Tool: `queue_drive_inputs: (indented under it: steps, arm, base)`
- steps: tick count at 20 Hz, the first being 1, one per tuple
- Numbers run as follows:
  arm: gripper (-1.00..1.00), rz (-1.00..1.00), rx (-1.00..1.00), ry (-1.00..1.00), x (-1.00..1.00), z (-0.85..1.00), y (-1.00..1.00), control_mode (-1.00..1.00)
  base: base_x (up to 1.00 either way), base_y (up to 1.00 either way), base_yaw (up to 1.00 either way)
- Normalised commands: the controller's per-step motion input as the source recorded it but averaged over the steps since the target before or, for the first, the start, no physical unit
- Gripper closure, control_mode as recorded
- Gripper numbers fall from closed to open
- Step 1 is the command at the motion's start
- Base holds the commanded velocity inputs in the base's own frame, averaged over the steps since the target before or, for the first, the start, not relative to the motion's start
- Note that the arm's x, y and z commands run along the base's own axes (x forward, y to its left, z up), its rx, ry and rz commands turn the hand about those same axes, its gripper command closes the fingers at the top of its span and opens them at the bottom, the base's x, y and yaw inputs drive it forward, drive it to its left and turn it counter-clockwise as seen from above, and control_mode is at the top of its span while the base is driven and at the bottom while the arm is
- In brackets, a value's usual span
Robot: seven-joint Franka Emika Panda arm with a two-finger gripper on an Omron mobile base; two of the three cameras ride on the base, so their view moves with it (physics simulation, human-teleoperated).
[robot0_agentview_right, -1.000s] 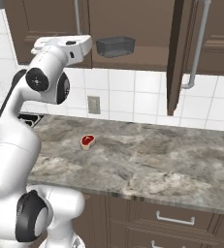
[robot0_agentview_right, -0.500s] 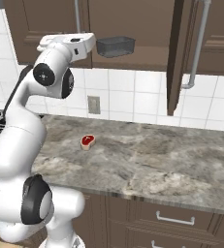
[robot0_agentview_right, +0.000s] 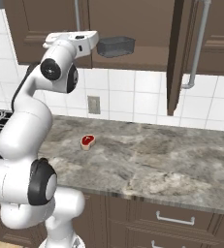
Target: Retrieve the tupperware from the cabinet, then place the raw meat into the tupperware to avoid contamination.
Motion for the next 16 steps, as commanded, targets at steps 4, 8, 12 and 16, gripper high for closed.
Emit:
queue_drive_inputs:
  steps: [4,8,12,16]
  arm:
    - [-1.00,0.00,0.00,0.00,0.38,0.00,0.00,-1.00]
    - [-1.00,0.00,0.00,0.00,0.40,0.00,0.00,-1.00]
    - [-1.00,0.00,0.00,0.00,0.41,0.00,0.00,-1.00]
    - [1.00,0.00,0.00,0.00,0.40,0.00,0.00,-1.00]
  base:
    - [0.00,0.00,0.00]
    - [0.00,0.00,0.00]
    - [0.00,0.00,0.00]
    - [0.00,0.00,0.00]
